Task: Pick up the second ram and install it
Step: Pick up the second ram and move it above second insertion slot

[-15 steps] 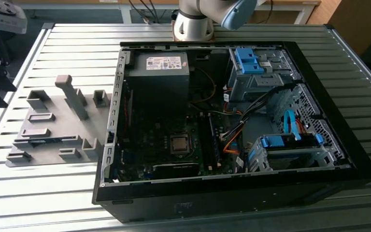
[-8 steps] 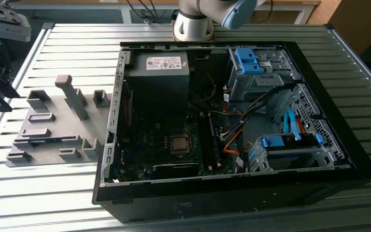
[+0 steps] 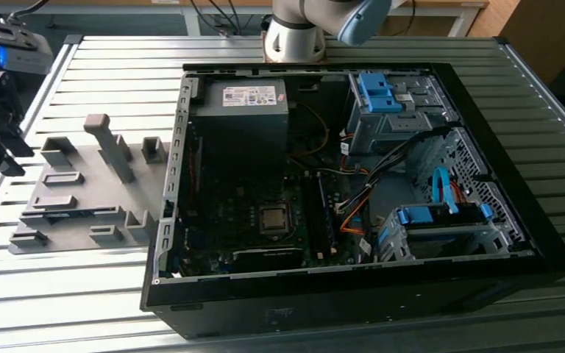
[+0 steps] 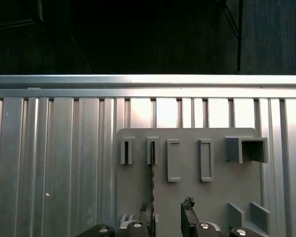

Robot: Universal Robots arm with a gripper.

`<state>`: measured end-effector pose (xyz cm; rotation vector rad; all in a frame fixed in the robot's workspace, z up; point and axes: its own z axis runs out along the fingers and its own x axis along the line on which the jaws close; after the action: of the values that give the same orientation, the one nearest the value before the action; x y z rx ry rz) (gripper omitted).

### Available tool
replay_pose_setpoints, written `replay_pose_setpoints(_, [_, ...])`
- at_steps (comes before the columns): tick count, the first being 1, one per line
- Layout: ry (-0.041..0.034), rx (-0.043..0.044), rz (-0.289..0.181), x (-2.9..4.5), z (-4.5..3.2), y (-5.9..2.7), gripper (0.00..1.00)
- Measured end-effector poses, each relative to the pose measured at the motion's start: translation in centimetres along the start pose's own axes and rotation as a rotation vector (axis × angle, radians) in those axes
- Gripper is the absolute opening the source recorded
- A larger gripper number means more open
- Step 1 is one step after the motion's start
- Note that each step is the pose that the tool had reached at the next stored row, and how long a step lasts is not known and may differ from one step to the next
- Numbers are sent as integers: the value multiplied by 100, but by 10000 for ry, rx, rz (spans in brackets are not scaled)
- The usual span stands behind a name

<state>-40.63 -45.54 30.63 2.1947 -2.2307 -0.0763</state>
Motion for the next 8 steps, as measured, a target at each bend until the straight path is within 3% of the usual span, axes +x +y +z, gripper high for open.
replay_pose_setpoints(8, [-18,9,-4,1,27,-2,37])
